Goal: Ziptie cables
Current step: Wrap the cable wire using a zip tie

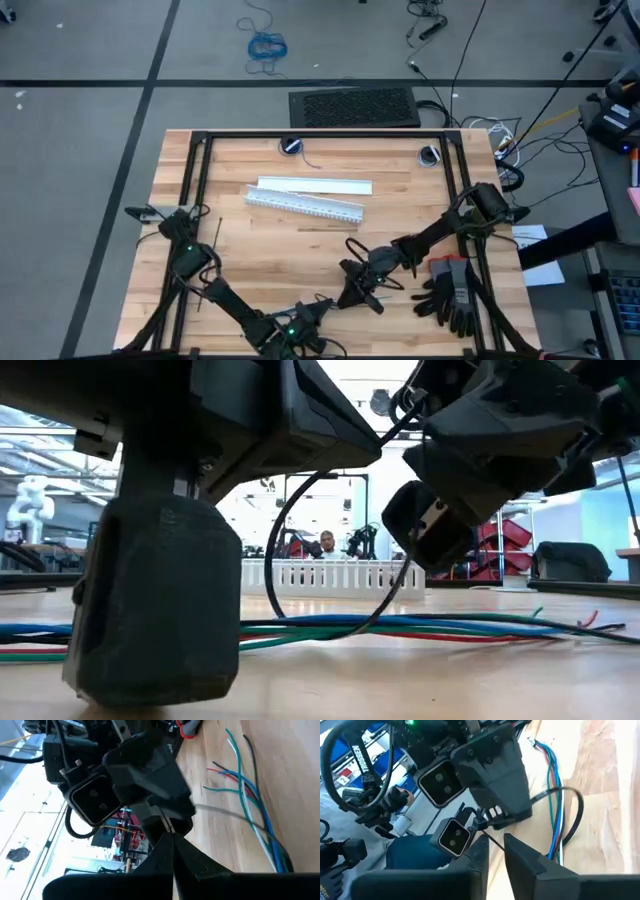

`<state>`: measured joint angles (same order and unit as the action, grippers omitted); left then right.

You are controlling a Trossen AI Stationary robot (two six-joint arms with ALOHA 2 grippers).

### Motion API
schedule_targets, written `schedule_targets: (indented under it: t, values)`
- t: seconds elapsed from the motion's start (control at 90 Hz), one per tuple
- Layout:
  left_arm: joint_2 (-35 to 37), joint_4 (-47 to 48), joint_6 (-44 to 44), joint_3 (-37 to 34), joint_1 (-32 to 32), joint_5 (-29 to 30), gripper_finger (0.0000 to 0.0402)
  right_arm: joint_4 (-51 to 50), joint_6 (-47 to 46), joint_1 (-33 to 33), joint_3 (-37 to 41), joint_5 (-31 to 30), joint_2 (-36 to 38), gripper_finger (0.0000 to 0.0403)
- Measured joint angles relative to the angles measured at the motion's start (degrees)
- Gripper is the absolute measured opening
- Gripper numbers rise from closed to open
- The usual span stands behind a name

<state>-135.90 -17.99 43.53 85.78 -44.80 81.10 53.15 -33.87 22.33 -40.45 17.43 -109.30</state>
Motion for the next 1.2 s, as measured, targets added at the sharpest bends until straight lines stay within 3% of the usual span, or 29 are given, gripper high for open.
schedule_targets:
  t: [0.422, 0.667, 0.978, 1.067, 1.2]
  values:
    - [0.0, 0.7, -3.8, 0.0, 0.0, 2.1, 0.0, -3.4, 3.0, 2.3, 0.0, -5.1, 0.0, 0.0075]
    - [-0.1, 0.6, -4.3, 0.0, 0.0, 2.8, 0.0, -3.3, 4.9, 2.1, 0.0, -6.1, 0.0, 0.0007]
    - [-0.2, 1.2, -13.4, -0.1, -0.2, 6.0, 0.0, -4.9, 12.1, 2.1, 0.0, -7.4, 4.4, 0.0061]
    - [-0.1, 1.1, -15.6, -0.1, -0.5, 6.0, 0.0, -11.4, 14.4, 2.9, 0.0, -9.2, 8.4, 0.008]
    - [-0.1, 0.6, -21.3, -0.1, -0.7, 5.2, 0.0, -27.5, 16.6, 6.7, 0.0, -18.8, 13.5, 0.0102]
